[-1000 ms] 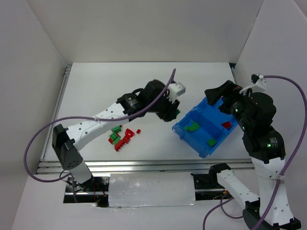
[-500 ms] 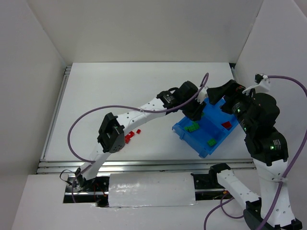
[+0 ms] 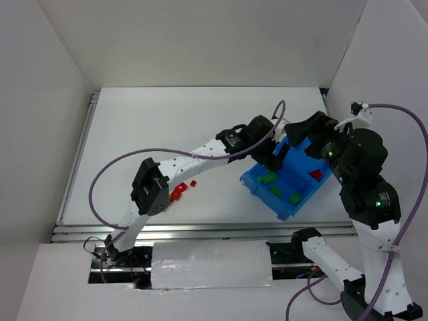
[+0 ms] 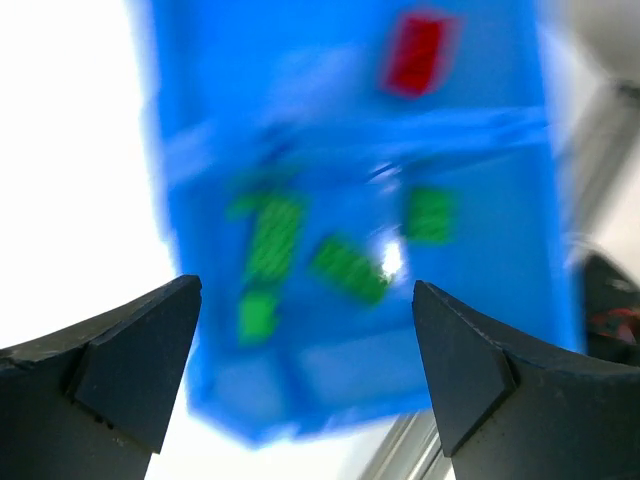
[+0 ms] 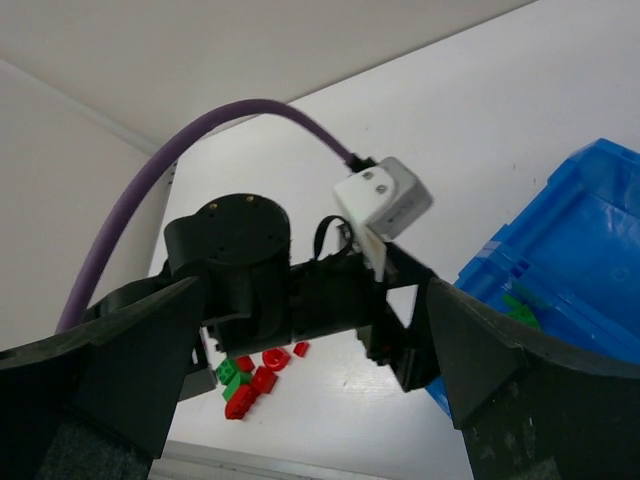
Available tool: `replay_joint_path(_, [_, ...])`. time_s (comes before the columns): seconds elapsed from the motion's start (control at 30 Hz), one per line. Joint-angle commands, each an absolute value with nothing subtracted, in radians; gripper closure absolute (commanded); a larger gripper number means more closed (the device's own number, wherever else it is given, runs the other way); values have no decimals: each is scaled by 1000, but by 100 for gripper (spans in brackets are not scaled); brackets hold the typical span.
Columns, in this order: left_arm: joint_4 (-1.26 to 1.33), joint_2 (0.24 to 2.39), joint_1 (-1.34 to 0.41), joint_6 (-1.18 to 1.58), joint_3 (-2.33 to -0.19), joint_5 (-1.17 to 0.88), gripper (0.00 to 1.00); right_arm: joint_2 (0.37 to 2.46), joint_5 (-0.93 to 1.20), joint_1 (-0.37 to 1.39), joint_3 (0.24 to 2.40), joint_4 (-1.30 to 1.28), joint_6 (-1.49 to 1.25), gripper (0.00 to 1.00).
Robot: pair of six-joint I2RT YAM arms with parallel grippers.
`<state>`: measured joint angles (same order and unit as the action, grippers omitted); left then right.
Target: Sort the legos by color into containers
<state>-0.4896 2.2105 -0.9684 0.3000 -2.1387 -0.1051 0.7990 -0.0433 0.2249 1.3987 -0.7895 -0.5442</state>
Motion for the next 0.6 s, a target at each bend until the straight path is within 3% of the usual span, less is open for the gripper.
replay_joint_path(0.0, [-573,2044,-924,412,-2022,177,0,798,-18,235,1391,-752,-531,0])
replay_joint_path(0.03, [-610,1993,-916,446,-1993,296,0,795,-5,235,1376,-747,-531,0])
replay_joint_path(0.17, [-703,1875,-893,494,-1750,442,1,795,72,238,1339,-710,-532,0])
replay_joint_path(0.47, [-520,1724,-723,296,-1289,198,5,824,118,255,1322,-683,-528,1])
replay_joint_path(0.57, [-512,1744,-706,278,-1241,201,15,825,129,256,1316,-675,-528,1])
